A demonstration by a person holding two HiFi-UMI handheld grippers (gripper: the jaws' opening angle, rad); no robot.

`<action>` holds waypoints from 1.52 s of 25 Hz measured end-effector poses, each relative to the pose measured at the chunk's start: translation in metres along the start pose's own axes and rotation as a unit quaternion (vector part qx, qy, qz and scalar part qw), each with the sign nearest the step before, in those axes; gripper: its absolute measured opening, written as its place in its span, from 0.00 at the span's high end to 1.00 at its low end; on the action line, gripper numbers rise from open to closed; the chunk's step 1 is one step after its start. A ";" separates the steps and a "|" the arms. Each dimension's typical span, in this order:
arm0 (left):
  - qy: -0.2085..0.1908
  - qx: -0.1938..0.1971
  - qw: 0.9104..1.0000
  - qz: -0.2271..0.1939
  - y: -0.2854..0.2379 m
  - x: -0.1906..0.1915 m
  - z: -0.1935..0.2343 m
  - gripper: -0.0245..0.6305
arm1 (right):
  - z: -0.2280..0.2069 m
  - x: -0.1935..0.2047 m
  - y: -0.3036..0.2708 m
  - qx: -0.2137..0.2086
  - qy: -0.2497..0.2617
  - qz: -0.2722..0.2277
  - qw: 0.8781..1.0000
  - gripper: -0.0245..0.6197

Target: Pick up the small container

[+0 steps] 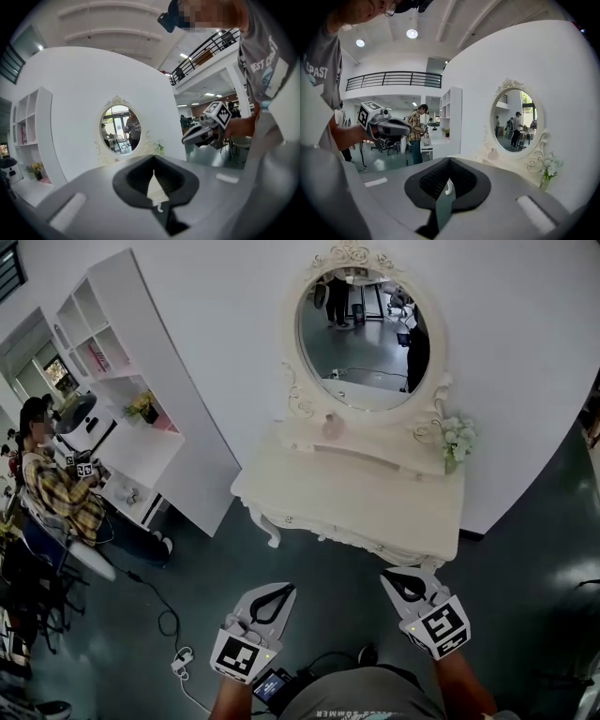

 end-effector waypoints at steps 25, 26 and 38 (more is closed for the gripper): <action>-0.001 0.103 0.994 -0.034 -0.121 0.003 0.093 0.96 | -0.071 -0.018 -0.056 0.117 -0.044 0.017 0.992 0.96; -0.002 0.110 0.993 -0.035 -0.126 0.005 0.100 0.96 | -0.071 -0.021 -0.062 0.124 -0.046 0.017 0.991 0.96; 0.007 0.185 0.981 -0.065 -0.170 0.015 0.166 0.96 | -0.075 -0.049 -0.114 0.196 -0.059 0.038 0.978 0.96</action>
Point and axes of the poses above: the fingertips, and each gripper's own axes: y backward along the fingers, z to its left, x out of its underside, the point moved 4 cm from there along y, backward along the fingers, and after that the axes turned 13 degrees about -x, right-handed, at the moved point
